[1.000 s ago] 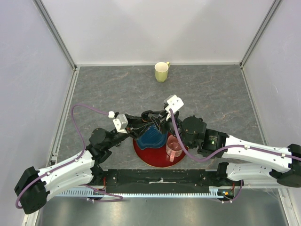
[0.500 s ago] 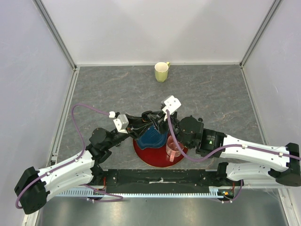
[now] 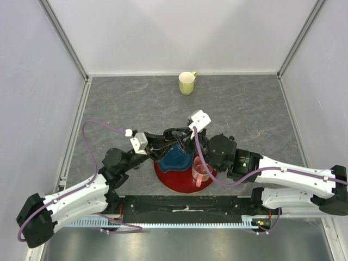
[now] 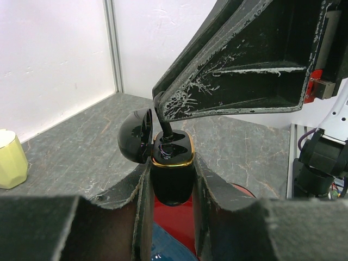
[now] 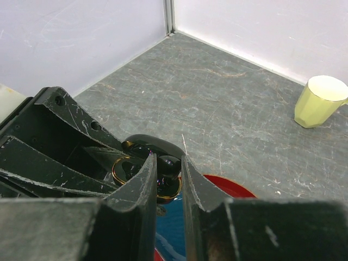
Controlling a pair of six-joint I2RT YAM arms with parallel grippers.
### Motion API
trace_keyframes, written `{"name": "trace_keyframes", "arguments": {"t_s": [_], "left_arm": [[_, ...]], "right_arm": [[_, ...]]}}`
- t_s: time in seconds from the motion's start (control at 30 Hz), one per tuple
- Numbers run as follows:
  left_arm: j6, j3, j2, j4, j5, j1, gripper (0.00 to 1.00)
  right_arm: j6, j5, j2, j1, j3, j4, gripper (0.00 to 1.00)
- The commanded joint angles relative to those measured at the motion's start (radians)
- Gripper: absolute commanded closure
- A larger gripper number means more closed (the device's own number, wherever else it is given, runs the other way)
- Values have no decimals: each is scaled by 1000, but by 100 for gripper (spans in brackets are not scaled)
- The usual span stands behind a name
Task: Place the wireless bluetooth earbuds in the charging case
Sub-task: Place the earbud in the charging case.
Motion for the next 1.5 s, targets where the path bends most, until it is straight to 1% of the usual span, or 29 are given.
{"name": "trace_keyframes", "arguments": {"t_s": [0.0,0.37,0.63,0.7,0.73,0.8,0.87,0.9,0.97,1.0,1.07,1.1,1.17,1.2,1.3,1.47], "left_arm": [[41,7,-19,103,-33,2,98],[35,7,-16,137,-85,2,98],[27,7,-12,148,-59,2,98],[25,7,-12,146,-42,2,98],[25,7,-12,146,-39,2,98],[22,6,-13,146,-39,2,98],[24,6,-18,146,-39,2,98],[22,6,-18,146,-39,1,98],[22,6,-22,142,-39,2,98],[22,6,-24,139,-39,2,98],[22,3,-27,133,-41,2,98],[22,3,-27,131,-42,2,98],[21,0,-27,131,-42,2,98],[21,0,-27,129,-41,2,98],[18,-2,-29,128,-41,2,98],[12,-7,-35,126,-41,2,98]], "right_arm": [[-20,3,-12,-2,-5,-21,100],[11,-62,-23,-3,-10,-92,100],[20,-69,-6,-3,-4,-92,100],[21,-76,4,-2,4,-93,97],[24,-77,9,-3,8,-99,93],[35,-82,12,-2,22,-111,91],[47,-88,12,-2,33,-116,85],[57,-86,11,-2,39,-133,79],[93,-73,9,-2,64,-157,62],[101,-71,8,-2,70,-173,51],[115,-74,-6,-2,82,-182,41],[120,-68,-12,-2,82,-176,31],[138,-56,-34,-3,91,-168,20],[146,-37,-42,-3,93,-158,12],[175,4,-78,-5,105,-135,3],[193,67,-146,-25,142,-128,2]]}}
